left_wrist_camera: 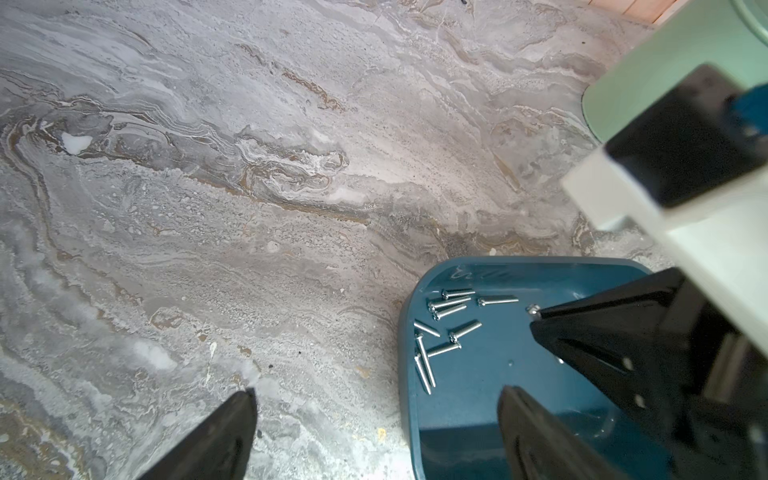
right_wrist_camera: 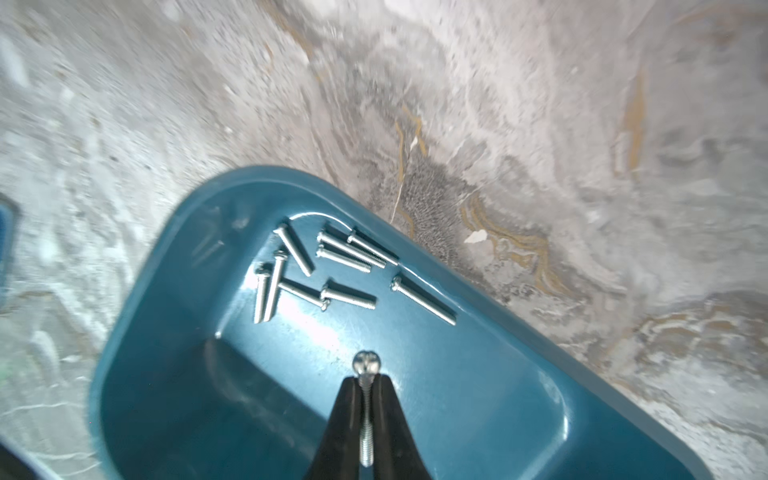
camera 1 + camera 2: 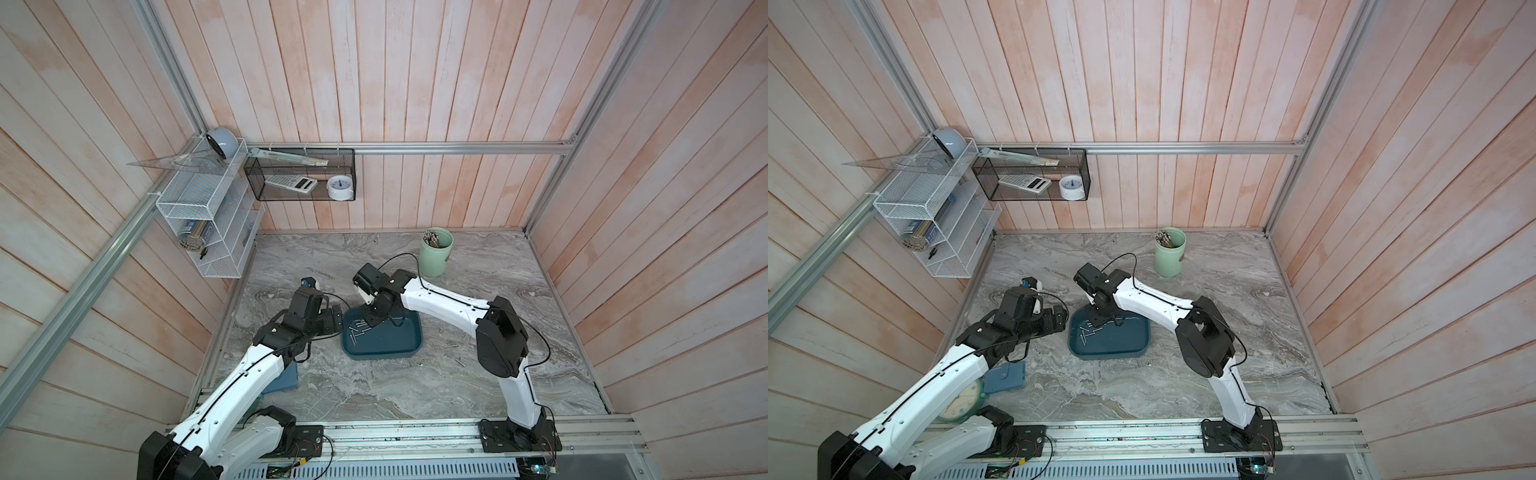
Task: Take out the screws from the storage box
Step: Pick up the screw from the storage box, then place the screw at the center of the board.
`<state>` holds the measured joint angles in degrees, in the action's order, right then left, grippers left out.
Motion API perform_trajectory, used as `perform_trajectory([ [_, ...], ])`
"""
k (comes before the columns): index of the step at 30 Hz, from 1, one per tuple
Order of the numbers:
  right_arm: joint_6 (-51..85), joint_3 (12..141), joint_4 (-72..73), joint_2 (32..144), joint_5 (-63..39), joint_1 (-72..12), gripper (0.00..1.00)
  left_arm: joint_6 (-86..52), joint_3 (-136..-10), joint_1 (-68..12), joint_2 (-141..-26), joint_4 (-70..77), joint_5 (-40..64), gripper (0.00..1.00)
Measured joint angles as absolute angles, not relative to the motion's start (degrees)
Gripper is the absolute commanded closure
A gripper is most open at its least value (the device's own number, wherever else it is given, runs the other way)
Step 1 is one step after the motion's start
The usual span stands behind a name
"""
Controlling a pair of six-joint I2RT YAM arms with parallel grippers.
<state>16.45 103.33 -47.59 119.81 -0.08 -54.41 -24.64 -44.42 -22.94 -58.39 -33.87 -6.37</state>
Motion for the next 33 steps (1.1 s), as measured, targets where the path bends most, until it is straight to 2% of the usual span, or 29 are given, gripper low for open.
perform_trajectory([
  [11,17.9,95.7,-46.7,113.1,1.2,-52.8,0.93,-24.6,-44.4,-22.9,-58.4,-33.9,-6.4,0.04],
  [17,19.8,87.3,-45.1,102.8,3.4,-49.3,0.95,-24.6,-44.4,-22.9,-58.4,-33.9,-6.4,0.04],
  [26,24.7,70.8,-42.2,86.2,12.5,-42.7,0.95,-24.6,-44.4,-22.9,-58.4,-33.9,-6.4,0.04],
  [33,26.8,61.0,-39.7,81.8,15.6,-41.4,0.94,-24.6,-44.4,-22.9,-58.4,-33.9,-6.4,0.04],
])
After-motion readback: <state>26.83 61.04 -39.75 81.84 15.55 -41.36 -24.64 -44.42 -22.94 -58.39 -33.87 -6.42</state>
